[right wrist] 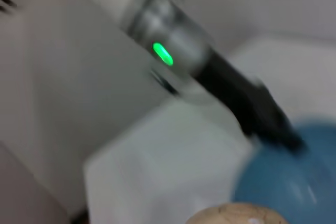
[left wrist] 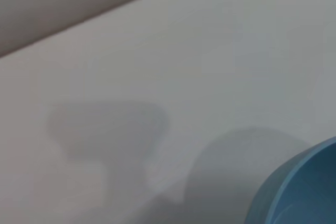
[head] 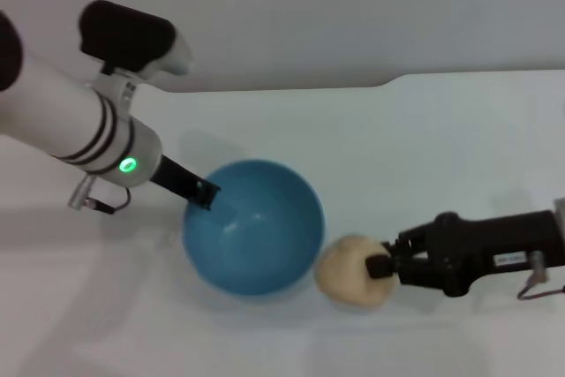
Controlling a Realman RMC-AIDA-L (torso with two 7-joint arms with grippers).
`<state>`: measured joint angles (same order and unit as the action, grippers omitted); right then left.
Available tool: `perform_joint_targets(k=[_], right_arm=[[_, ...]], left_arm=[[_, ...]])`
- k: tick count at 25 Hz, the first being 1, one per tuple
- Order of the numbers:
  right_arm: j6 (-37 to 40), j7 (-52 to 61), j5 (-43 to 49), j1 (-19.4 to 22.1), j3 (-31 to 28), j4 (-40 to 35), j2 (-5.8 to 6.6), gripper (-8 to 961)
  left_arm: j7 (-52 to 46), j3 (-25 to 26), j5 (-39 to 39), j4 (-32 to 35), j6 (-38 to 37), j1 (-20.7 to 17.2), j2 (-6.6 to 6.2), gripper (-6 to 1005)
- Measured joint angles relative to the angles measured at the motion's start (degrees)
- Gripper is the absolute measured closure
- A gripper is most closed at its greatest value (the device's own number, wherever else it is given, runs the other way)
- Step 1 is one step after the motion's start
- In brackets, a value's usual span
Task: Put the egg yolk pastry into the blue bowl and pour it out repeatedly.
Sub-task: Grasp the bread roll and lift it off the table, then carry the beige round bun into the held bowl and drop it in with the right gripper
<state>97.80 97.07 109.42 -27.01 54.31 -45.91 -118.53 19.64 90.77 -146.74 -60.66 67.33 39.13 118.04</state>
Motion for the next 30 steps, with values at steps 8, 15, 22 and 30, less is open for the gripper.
perform_joint_targets(k=[8, 15, 22, 30], right_arm=[[-0.34, -2.48, -7.30, 0.99, -1.06, 0.33, 0.09, 871], [-5.85, -2.11, -6.09, -0.37, -0.40, 4.39, 0.12, 919], [-7.73, -1.97, -2.92, -0.95, -0.33, 5.79, 0.13, 870], [-8.11, -2.14, -4.26, -0.27, -2.50, 4.81, 0.17, 688]], left_arm=[[-1.62, -4.67, 2.13, -1.13, 1.72, 1.30, 0.35, 985], [-3.39, -6.95, 4.43, -5.24, 2.47, 0.97, 0.30, 985], [-4.30, -7.32, 4.76, -7.58, 2.93, 0.86, 0.32, 985], [-4.33, -8.04, 5.52, -8.81, 3.33, 0.81, 0.27, 986]])
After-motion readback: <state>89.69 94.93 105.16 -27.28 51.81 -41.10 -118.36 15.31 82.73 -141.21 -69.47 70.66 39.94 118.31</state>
